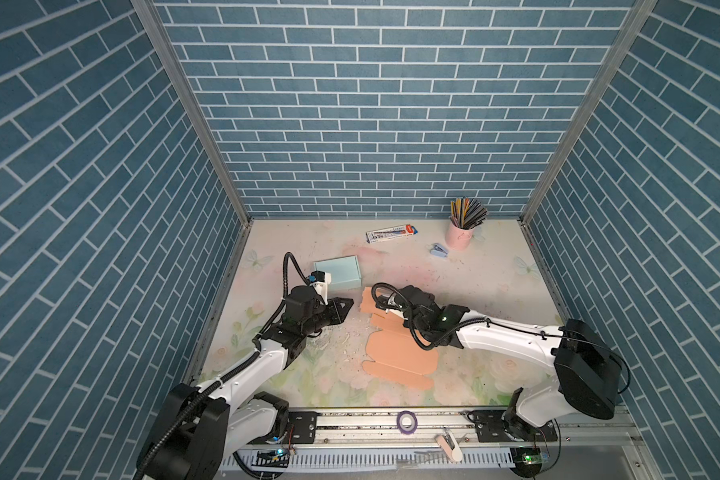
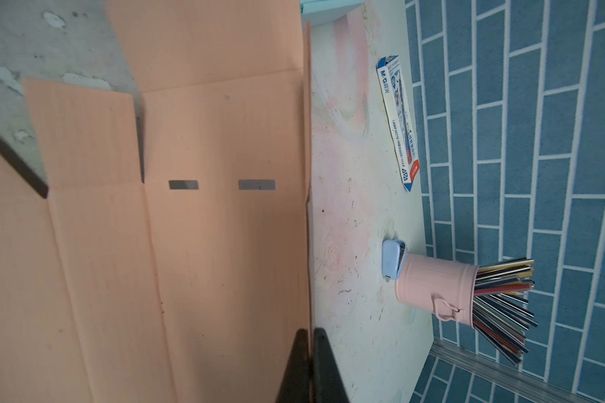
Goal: Fold the paper box
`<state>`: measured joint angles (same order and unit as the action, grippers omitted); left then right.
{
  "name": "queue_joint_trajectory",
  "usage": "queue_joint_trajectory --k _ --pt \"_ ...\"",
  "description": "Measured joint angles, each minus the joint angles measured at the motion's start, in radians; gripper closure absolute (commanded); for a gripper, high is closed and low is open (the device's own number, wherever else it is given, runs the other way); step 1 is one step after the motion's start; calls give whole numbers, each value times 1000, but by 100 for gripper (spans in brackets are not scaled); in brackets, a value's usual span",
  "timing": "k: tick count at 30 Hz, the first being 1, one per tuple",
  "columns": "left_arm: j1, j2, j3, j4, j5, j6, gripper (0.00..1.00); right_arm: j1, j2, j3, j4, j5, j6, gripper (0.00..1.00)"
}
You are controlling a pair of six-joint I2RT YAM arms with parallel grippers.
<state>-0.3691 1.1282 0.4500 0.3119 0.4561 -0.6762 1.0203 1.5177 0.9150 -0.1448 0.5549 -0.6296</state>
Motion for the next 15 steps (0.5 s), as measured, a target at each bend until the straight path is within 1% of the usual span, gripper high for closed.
queue_joint_trajectory --k 9,15 --pt "0 171 159 129 58 -60 85 33 -1 -31 69 23 -46 100" --pt "-39 218 181 126 63 -69 85 35 -2 -31 93 43 -57 100"
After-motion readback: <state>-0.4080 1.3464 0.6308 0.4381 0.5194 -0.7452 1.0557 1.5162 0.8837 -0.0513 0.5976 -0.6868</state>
